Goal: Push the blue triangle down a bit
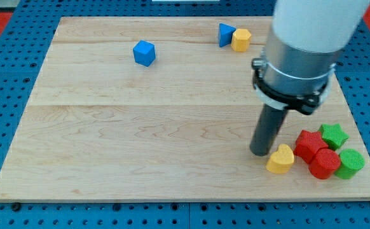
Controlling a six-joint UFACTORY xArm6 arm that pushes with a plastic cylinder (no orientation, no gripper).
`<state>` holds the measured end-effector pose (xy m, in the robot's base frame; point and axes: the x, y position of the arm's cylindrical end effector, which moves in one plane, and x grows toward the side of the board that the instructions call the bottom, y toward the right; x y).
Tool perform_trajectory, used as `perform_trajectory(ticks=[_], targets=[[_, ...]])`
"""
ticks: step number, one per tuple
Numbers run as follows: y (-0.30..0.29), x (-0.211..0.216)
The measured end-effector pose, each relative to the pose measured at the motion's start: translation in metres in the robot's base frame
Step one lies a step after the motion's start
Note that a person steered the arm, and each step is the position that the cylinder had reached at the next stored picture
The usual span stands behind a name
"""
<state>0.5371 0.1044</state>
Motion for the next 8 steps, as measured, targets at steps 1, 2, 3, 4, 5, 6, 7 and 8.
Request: perform_trajectory(ticks=[1,2,3,4,5,6,7,8], targets=[[-0.03,-0.06],[-0.029,-0.142],[-0.002,-0.216],[0.018,-0.267],[0.014,-0.304],[0.041,-0.319],[0.055,-0.335],[0.061,-0.346]])
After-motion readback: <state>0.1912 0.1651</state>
